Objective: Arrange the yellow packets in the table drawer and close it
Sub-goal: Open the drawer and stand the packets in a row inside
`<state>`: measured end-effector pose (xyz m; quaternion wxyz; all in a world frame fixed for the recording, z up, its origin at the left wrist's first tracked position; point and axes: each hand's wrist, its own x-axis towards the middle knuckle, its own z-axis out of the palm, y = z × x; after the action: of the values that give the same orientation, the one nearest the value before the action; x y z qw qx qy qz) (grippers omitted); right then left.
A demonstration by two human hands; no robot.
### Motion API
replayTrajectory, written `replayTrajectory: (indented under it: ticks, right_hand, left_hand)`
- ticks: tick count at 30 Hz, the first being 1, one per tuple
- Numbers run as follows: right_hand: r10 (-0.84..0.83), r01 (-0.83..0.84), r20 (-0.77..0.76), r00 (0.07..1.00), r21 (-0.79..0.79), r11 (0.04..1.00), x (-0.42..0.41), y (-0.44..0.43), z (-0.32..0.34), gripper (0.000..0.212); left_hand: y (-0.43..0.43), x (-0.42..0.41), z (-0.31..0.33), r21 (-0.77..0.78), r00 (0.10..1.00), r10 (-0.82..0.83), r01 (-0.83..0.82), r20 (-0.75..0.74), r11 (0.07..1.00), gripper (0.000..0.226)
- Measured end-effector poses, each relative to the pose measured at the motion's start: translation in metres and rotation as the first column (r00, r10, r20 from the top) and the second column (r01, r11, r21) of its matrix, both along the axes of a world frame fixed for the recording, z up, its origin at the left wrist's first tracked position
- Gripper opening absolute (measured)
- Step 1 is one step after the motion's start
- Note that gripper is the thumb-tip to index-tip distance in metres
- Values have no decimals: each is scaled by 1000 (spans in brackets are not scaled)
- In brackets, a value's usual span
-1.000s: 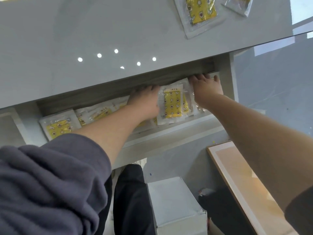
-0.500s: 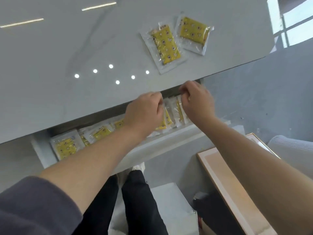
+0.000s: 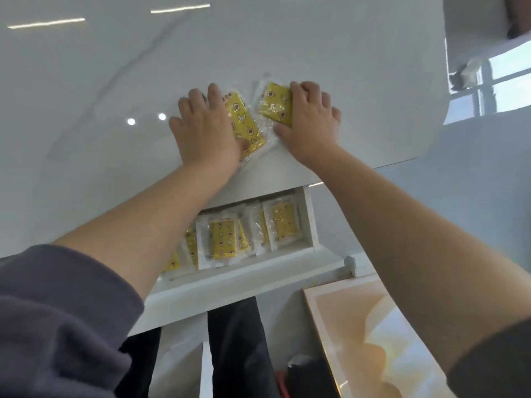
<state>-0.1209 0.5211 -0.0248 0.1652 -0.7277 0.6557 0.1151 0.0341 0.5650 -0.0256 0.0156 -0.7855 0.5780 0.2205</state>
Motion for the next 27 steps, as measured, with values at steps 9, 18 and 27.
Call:
replayTrajectory:
  ticks: [9,18,27]
  right_hand:
    - [-186,157,179,966,165,974,-12,1,6,25]
    - [-289,65,388,875,498,865,11,121,25,27]
    - [-639,389,242,731,621,681,94,233,-49,38]
  left_hand:
    - [12,0,6,75,875,123,-100,-469,992,24]
    - [131,64,3,168,856,-120,233,-502,958,11]
    - [215,209,-72,421,956,-48,172,-289,891,32]
